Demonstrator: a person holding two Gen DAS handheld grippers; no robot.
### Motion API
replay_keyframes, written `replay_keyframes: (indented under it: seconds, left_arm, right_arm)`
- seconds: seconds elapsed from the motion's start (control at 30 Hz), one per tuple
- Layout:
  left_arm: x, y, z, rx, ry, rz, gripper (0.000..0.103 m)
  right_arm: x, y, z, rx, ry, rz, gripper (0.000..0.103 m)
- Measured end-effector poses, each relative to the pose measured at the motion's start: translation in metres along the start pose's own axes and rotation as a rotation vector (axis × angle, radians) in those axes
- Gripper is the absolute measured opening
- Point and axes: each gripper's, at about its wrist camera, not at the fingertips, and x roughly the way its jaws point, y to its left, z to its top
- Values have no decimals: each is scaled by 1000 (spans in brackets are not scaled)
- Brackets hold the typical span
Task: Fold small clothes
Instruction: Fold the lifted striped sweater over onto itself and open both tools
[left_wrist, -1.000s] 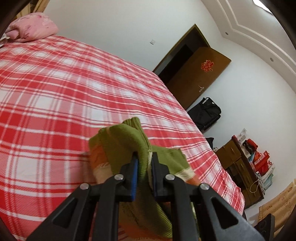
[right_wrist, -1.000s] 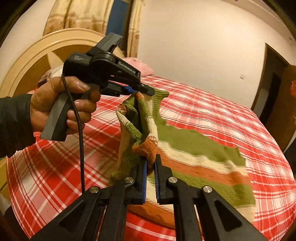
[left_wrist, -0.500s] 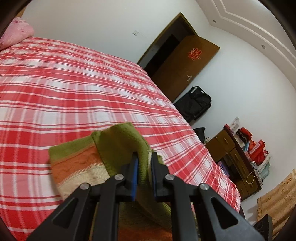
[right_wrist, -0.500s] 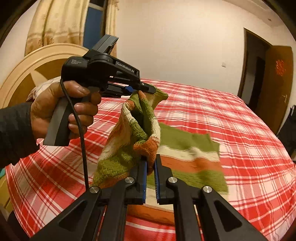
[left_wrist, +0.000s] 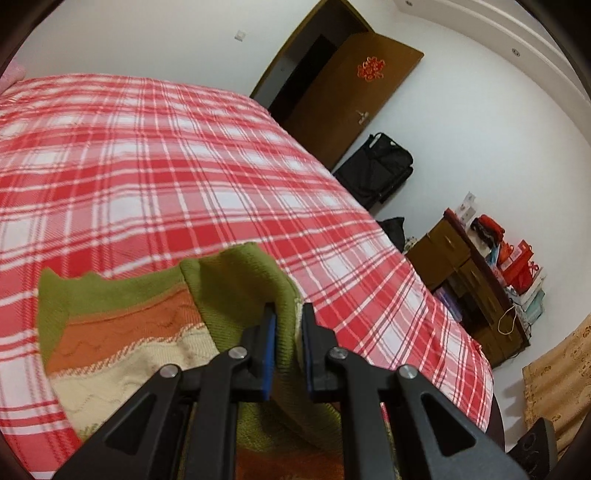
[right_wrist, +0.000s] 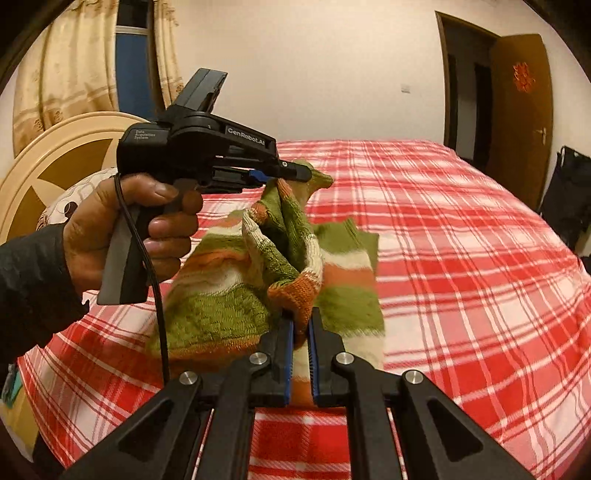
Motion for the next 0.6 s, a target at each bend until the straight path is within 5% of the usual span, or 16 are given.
replay_keyframes:
  seconds: [0.37,0.6]
  left_arm:
    - [35,-22,-9,52,60,13,13]
    - [38,-53,-19,211,67,88,17]
  right_arm:
    - [5,-26,-19,85,69,19,6]
    - [13,-44,-37,158,133,25,6]
